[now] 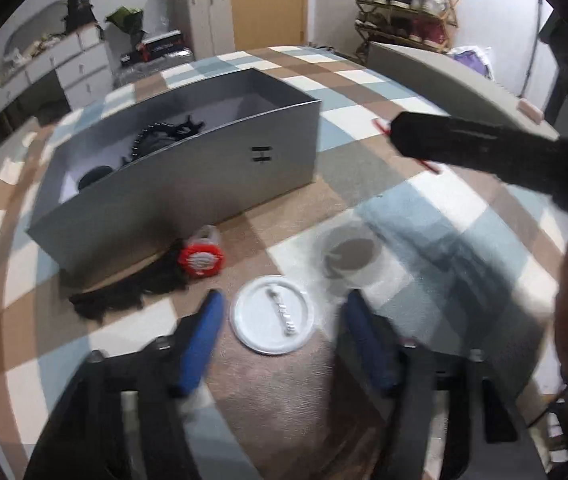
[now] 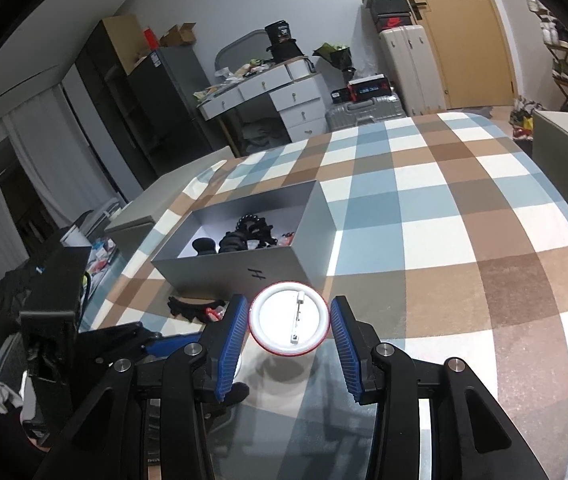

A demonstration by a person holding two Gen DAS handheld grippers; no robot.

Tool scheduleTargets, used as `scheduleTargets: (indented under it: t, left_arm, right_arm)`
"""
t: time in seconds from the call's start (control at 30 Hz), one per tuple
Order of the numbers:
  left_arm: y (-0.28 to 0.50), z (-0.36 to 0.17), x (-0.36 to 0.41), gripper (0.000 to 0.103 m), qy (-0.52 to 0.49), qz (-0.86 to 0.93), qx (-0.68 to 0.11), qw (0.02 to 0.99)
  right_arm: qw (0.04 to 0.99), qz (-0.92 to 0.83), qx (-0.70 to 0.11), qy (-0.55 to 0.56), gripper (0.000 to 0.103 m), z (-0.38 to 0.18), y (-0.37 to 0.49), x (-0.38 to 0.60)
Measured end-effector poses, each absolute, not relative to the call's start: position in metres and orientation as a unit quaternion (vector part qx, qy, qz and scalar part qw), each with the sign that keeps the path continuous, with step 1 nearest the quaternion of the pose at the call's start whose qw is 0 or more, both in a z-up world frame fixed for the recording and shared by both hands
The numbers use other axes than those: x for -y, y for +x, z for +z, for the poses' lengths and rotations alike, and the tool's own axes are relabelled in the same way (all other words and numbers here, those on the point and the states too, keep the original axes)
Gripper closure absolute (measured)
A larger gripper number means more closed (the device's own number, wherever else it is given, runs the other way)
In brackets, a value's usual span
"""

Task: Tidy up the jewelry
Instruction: 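Carry the white badge into the box with the left tool while the right tool carries its badge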

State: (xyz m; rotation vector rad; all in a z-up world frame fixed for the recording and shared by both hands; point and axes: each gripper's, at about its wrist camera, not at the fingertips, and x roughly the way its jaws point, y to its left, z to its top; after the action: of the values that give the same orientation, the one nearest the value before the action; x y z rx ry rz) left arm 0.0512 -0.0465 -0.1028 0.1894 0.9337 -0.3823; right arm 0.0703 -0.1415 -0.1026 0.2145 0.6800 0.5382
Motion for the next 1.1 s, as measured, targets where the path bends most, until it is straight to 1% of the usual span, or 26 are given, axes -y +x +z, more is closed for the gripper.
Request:
scheduleTargets:
  t: [0.03,0.17,0.23,0.43,0.6,0.77,1.1]
  left_arm:
    - [0.051,-0.102,0.045,0.066,0.091,-0.184,-0.447,0.871]
    - [0.053,-0.099,0.033,0.066,0.068,-0.195,-0.45,0.869]
    - [0.052,-0.094,0.03,0.066,0.064,-0.19,-0.438,0.876]
    - [0.047,-0.058,0.012,0.066,0.031,-0.183,-0.393,0.901]
    - [0.057,-0.038,-0.003,0.066,0.009,-0.179,-0.373,0.91]
    - [0.08,-0.031,-0.015,0.066,-0.015,-0.171,-0.362,0.916]
    - [0.111,-0.032,-0.028,0.066,-0.028,-0.173,-0.36,0.916]
  right_arm:
    - [0.902,0.261,-0.328,0.104,0.061,-0.103,0.07,0.141]
    - [0.901,0.261,-0.329,0.112,0.061,-0.103,0.071,0.143]
    - [0.901,0.261,-0.328,0.113,0.061,-0.103,0.071,0.144]
    - [0.903,0.271,-0.316,0.103,0.061,-0.09,0.072,0.137]
    - [0.904,0.291,-0.297,0.098,0.061,-0.072,0.079,0.127]
    - [0.903,0.305,-0.288,0.098,0.061,-0.059,0.094,0.116]
    - [0.9,0.317,-0.288,0.078,0.061,-0.048,0.129,0.091]
